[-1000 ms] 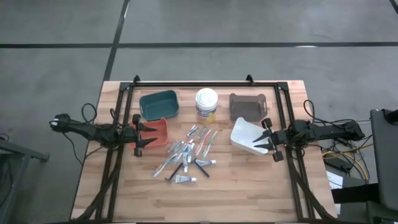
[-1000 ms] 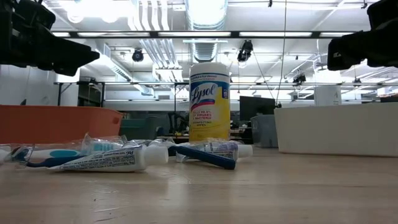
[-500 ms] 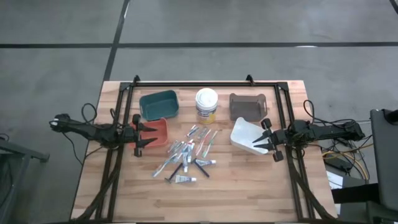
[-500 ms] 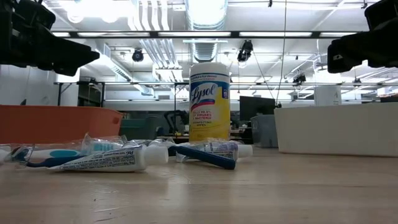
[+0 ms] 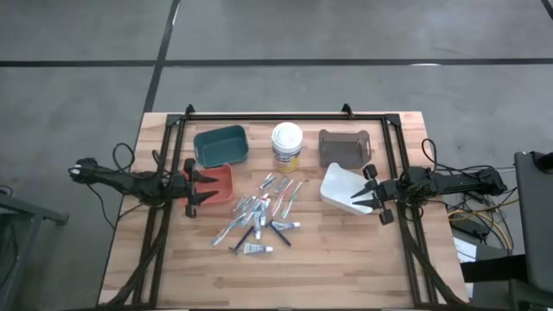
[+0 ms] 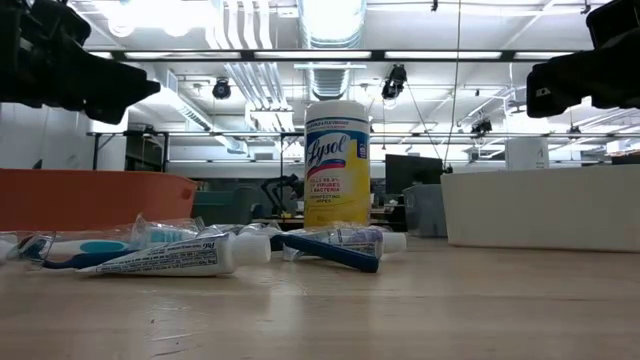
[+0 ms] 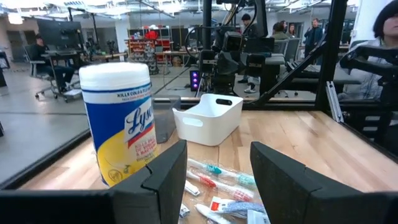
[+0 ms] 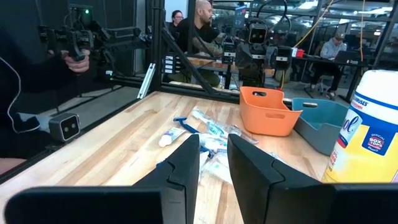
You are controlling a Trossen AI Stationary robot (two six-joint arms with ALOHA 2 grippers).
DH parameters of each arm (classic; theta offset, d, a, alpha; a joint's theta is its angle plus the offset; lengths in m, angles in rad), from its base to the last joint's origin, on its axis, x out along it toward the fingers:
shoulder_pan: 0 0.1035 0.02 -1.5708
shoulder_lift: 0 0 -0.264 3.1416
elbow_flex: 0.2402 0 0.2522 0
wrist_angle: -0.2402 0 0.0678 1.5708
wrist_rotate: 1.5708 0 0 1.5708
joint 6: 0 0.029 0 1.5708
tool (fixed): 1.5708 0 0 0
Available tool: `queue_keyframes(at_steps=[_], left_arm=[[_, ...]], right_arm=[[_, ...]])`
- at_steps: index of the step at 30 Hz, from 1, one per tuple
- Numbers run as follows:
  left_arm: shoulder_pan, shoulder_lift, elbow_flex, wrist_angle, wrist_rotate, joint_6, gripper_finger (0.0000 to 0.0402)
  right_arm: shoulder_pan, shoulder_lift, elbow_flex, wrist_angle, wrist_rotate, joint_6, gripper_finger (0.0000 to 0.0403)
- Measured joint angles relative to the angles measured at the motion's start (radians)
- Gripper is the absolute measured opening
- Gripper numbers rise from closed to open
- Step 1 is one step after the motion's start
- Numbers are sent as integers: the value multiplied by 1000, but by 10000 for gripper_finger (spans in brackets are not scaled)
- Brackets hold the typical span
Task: Pick & Place Travel size toiletries
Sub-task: Put the bottom blue toothbrush into the blue bin
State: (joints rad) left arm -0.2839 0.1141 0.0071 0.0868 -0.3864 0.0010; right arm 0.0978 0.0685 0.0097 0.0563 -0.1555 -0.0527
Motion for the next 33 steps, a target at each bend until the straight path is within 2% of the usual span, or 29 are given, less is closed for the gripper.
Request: queue_keyframes(at_steps=[3,9,21,26,33], left_arm=[[0,0,0,2,21,-62,183],[0,4,-1,9,144,-77,183],[0,4,-1,11,254,7,179],[0,7,-1,-60,296,-54,179],[0,52,-1,-63,329,-111,179]], right_arm=[[0,0,0,0,0,0,72],[0,-1,0,0,0,0,69],[0,0,0,0,0,0,82],[0,0,0,0,0,0,76],[0,1,0,0,0,0,69]])
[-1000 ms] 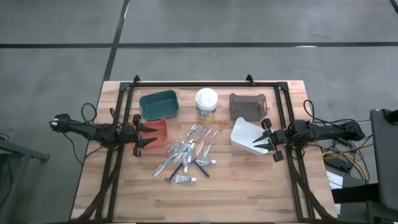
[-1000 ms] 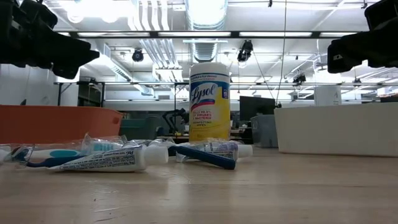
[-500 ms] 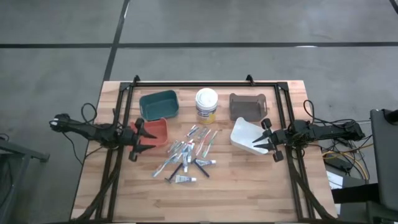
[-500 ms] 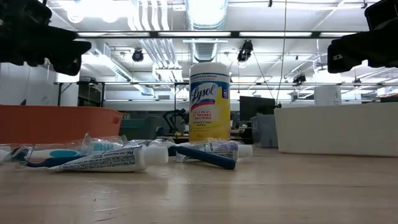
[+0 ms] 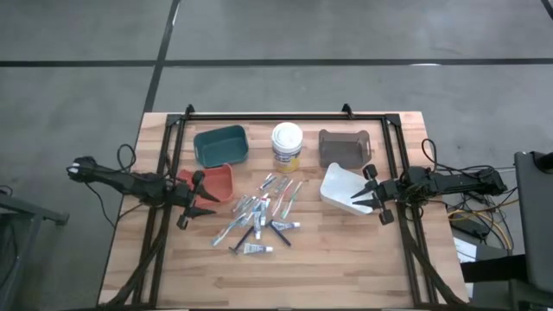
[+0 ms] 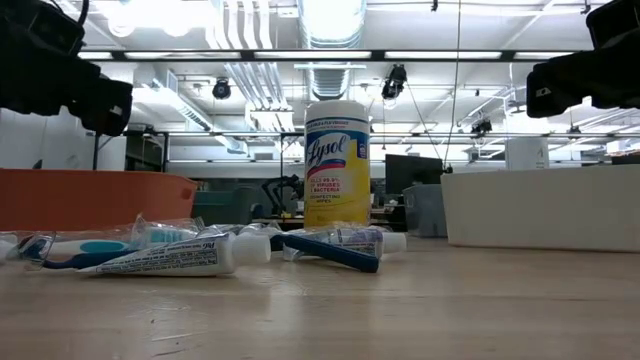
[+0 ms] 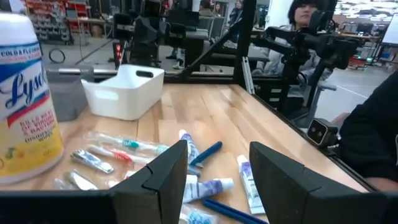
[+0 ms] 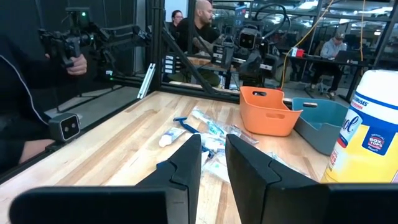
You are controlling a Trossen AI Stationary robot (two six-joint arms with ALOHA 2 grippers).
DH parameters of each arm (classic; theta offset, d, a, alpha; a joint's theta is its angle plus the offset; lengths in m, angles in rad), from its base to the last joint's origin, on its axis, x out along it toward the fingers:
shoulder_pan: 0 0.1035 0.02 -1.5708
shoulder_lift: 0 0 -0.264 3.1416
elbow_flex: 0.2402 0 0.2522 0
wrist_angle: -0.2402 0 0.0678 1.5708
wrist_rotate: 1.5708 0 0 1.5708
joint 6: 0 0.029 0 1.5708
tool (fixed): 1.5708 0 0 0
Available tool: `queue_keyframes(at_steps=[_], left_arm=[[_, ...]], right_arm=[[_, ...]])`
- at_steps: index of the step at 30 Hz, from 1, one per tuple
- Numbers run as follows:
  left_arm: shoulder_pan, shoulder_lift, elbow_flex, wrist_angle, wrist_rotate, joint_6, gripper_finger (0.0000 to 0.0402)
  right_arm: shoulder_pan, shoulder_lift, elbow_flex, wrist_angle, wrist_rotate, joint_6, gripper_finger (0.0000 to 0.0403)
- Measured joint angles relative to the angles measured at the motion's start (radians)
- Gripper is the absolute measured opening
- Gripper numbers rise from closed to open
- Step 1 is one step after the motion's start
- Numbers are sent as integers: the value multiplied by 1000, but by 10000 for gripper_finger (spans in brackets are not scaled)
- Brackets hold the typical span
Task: Pick & Place Travel size toiletries
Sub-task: Put the bottom blue toothbrush into the blue bin
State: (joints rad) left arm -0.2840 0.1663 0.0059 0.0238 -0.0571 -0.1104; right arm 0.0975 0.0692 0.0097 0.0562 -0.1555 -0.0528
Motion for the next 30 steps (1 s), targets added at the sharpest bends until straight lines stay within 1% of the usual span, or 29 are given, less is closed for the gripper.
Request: queue_keyframes(at_steps=[7,13,20,24,30], left_arm=[[0,53,0,4,-18,-77,179],[1,119,2,15,-82,-98,179],[0,187,53,-33,-85,-104,179],[0,212,95,-84,-84,-148,179],[-1,256,121,-83,-71,-203,179]], right_arm=[[0,0,0,0,0,0,76],[0,0,0,0,0,0,82],[0,-2,0,0,0,0,82],[0,-2,0,0,0,0,75],[0,-1,0,0,0,0,68]])
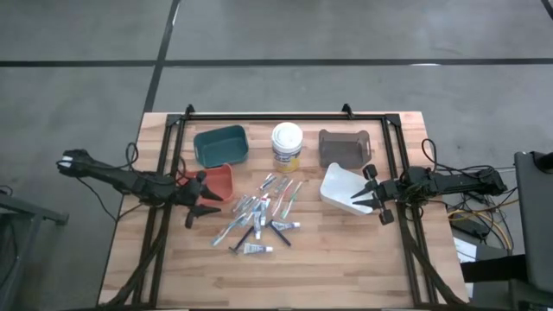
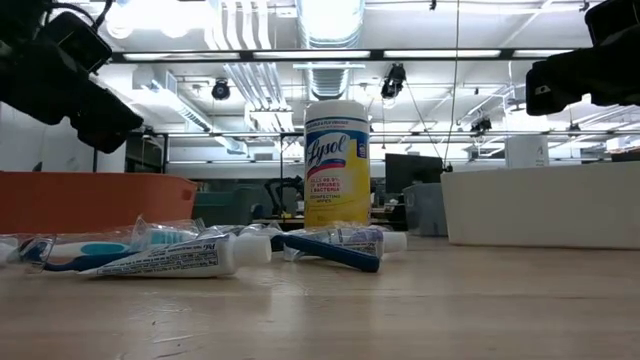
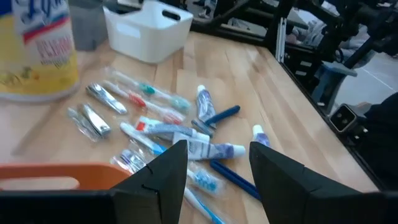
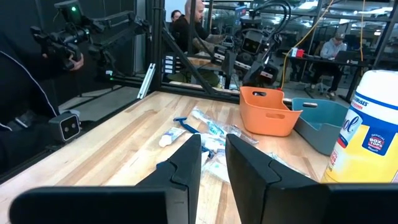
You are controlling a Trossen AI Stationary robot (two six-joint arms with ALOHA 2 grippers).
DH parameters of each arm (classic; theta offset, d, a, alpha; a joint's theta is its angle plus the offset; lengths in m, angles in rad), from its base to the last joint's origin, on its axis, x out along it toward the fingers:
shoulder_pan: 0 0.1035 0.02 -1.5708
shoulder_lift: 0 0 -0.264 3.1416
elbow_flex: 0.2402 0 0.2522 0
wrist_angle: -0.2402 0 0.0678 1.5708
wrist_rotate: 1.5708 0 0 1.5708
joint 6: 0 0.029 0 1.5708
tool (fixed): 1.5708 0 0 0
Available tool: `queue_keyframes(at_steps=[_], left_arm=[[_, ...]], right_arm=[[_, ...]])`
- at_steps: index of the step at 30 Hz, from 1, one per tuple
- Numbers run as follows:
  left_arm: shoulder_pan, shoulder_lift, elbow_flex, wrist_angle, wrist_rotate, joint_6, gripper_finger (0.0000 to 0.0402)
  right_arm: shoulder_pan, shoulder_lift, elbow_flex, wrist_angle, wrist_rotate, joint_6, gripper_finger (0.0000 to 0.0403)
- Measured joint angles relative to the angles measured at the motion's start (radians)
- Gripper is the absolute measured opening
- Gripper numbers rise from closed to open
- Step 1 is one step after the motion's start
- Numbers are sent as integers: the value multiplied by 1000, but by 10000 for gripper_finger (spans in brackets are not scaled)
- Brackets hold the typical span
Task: Pick & Place Travel size toiletries
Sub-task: Put the bottom blue toothbrush into the blue bin
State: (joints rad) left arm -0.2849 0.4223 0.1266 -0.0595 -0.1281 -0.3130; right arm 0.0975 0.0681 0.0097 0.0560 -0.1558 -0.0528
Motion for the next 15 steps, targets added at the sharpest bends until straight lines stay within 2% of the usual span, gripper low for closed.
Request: queue_keyframes(at_steps=[7,15], left_arm=[[-21,99,41,3,7,-39,179],[-63,286,131,6,7,-72,179]], right_arm=[[0,0,0,0,0,0,75],[0,0,0,0,0,0,84]])
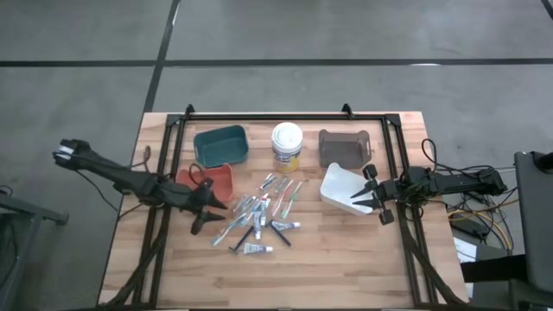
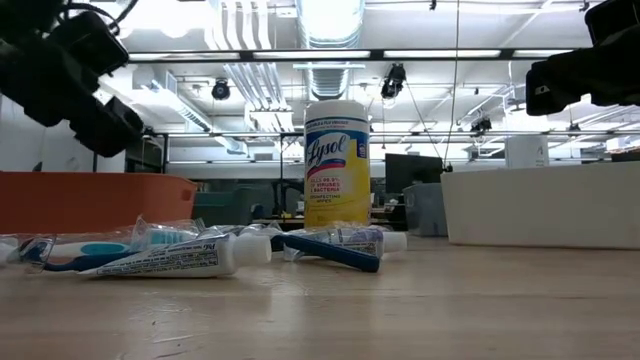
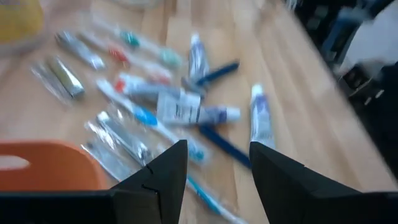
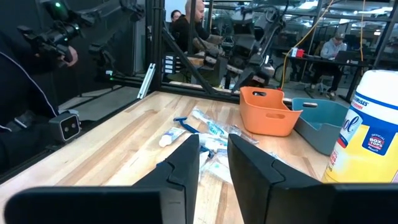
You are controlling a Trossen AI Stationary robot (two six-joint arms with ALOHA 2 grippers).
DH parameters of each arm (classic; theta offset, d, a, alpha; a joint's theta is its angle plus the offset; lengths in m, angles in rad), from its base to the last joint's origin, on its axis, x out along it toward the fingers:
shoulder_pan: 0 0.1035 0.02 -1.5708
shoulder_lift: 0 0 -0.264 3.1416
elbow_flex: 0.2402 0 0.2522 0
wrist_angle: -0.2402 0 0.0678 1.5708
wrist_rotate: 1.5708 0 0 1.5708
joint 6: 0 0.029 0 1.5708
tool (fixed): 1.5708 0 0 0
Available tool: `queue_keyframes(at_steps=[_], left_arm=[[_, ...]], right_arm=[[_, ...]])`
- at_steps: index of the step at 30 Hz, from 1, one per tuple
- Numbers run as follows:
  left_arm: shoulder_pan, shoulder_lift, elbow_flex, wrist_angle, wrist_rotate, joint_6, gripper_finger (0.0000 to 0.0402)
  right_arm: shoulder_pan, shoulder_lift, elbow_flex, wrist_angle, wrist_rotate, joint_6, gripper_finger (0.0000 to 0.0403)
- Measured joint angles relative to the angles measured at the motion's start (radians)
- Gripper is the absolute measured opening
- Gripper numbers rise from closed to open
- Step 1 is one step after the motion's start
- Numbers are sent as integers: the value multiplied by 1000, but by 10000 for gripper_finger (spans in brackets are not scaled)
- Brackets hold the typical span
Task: Pick & Place Travel size toiletries
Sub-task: Put the bottom blue toothbrush into the blue bin
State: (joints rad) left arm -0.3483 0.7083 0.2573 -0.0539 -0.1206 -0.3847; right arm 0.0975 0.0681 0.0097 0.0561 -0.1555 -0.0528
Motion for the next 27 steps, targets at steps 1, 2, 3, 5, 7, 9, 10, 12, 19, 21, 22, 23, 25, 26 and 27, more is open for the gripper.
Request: queue_keyframes(at_steps=[1,2,3,5,7,9,10,12,19,21,22,23,25,26,27], left_arm=[[-8,25,10,-6,3,-5,179],[-16,45,21,-15,6,-12,179],[-25,64,36,-9,6,-16,179],[-43,104,65,11,7,-30,179],[-60,144,81,-9,7,-52,179],[-73,180,102,-6,8,-78,179],[-79,197,111,-1,8,-89,179],[-89,232,126,-1,8,-112,179],[-119,319,131,-8,7,-249,179],[-128,336,131,-9,10,-304,179],[-133,344,131,-9,12,-330,179],[-137,350,131,-10,15,-357,179],[-145,359,131,-10,25,-412,179],[-148,363,131,-10,29,-431,179],[-151,365,131,-11,33,-447,179]], right_arm=[[0,0,0,0,0,0,84],[0,0,0,0,0,0,84],[0,0,0,1,0,0,84],[0,1,0,-1,0,0,81],[0,2,0,0,0,0,78],[0,2,0,0,0,0,74],[0,3,0,1,0,0,73],[0,4,0,0,0,0,70],[0,8,0,0,0,0,72],[0,8,0,0,0,0,75],[0,8,0,0,0,0,76],[0,8,0,0,0,0,78],[0,8,0,0,0,0,80],[0,8,0,0,0,0,81],[0,8,0,0,0,0,82]])
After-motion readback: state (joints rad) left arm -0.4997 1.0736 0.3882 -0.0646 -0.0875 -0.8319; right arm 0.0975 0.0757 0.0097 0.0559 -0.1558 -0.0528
